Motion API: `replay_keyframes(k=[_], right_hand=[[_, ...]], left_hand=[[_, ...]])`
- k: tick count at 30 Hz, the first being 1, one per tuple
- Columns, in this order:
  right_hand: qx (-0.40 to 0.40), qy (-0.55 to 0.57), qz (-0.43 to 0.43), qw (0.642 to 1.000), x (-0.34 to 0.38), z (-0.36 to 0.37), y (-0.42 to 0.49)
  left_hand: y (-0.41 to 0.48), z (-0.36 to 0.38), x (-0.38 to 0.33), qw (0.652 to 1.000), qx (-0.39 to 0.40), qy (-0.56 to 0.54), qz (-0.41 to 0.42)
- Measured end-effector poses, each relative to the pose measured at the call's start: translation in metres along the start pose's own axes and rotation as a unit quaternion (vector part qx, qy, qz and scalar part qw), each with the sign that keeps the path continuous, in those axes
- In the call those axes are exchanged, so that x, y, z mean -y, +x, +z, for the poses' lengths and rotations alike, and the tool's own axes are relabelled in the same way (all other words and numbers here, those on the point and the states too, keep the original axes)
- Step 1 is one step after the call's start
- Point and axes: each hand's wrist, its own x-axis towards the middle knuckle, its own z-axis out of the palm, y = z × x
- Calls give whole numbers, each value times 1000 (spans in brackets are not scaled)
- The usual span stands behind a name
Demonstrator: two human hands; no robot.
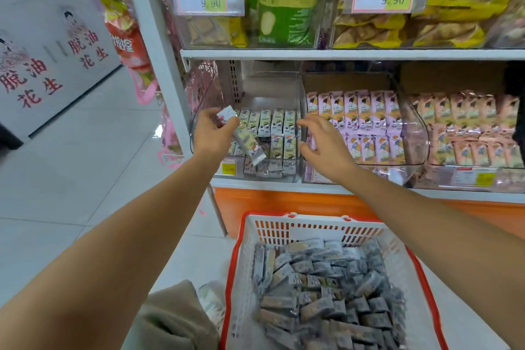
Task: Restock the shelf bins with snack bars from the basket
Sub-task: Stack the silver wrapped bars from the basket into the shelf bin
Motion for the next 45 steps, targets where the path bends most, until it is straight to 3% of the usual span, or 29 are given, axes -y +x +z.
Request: replay_keyframes(k=[8,14,20,26,33,40,42,45], right_hand=[[-6,4,-37,999,-16,16,2],[-18,-56,-48,997,-19,23,1],[-34,-118,-70,990,-22,29,-1],[-29,-145,-73,986,-23,31,-1],[-11,-116,-66,991,-21,26,-2],[-30,-79,-119,989,-15,12,-38],[-55,-90,-158,982,-13,13,-61],[-37,-94,-177,979,-22,25,-103]], left_hand=[[45,35,6,996,11,72,51],[60,61,23,978,119,169,-8],[63,72,37,959,113,258,0],[64,69,38,958,149,244,-36],[27,54,27,898,212,374,95],[-49,18,33,872,55,332,355],[-73,11,49,865,36,332,375],[-110,8,89,867,55,368,331]])
